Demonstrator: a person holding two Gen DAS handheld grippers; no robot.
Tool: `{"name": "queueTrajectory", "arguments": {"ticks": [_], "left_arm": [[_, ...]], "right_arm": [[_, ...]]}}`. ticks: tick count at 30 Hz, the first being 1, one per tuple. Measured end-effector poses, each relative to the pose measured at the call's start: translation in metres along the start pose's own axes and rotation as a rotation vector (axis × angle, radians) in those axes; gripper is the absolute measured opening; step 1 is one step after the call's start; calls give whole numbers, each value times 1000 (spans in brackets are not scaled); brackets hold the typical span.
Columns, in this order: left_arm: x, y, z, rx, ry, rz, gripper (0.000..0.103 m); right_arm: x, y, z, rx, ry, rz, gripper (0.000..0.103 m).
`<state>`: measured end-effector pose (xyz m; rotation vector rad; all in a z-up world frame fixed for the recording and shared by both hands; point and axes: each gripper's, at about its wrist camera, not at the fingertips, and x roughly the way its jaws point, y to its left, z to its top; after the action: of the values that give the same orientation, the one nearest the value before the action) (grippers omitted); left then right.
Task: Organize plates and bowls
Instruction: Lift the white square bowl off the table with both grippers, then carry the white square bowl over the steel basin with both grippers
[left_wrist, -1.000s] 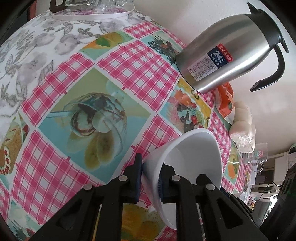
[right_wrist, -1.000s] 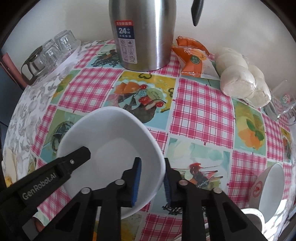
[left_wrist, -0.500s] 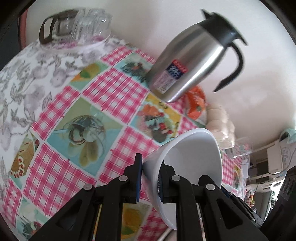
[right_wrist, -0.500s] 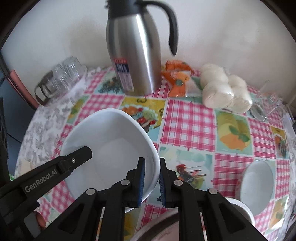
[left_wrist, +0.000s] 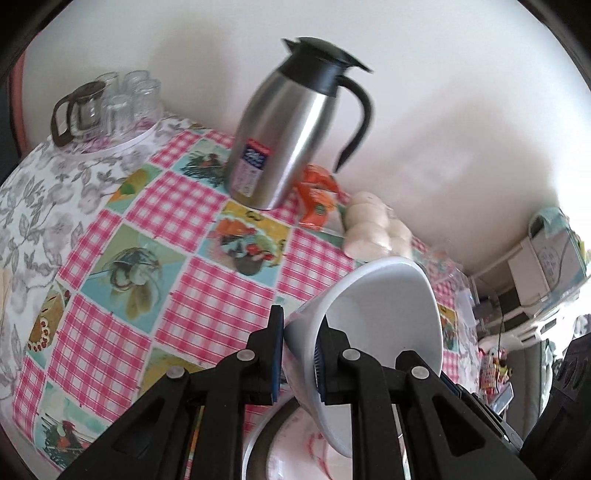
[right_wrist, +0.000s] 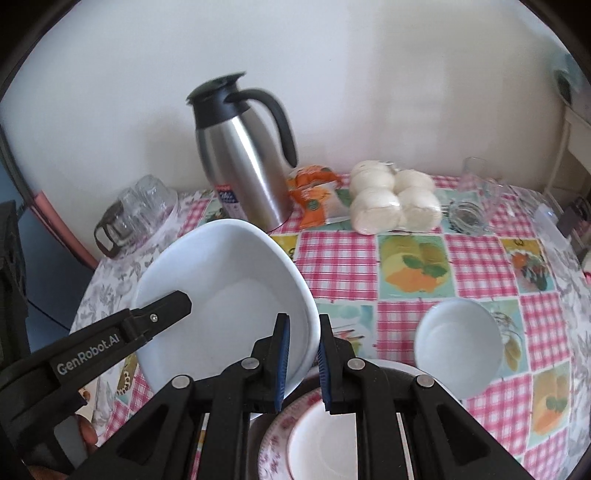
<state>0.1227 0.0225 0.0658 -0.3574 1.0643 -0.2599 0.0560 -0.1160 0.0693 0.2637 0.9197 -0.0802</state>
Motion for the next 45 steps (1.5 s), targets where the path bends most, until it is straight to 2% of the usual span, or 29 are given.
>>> {"name": "queueTrajectory", "arguments": {"ticks": [9, 17, 24, 35, 45], "left_arm": [[-12, -53, -17, 114, -23, -8, 15], [-13, -78, -31, 175, -11, -25, 15], [-11, -96, -47, 228, -1, -11, 15], [-5, -101, -64, 264, 18, 24, 15], [4, -85, -73, 257, 51, 59, 15]], "right_arm": [[-36, -37, -10, 63, -51, -13, 16], [-54, -66, -24, 118, -61, 0, 16], [-63, -83, -35, 137, -61, 9, 17], [-61, -95, -50, 163, -21, 23, 18], [-43, -90, -59, 155, 56, 13, 18]]}}
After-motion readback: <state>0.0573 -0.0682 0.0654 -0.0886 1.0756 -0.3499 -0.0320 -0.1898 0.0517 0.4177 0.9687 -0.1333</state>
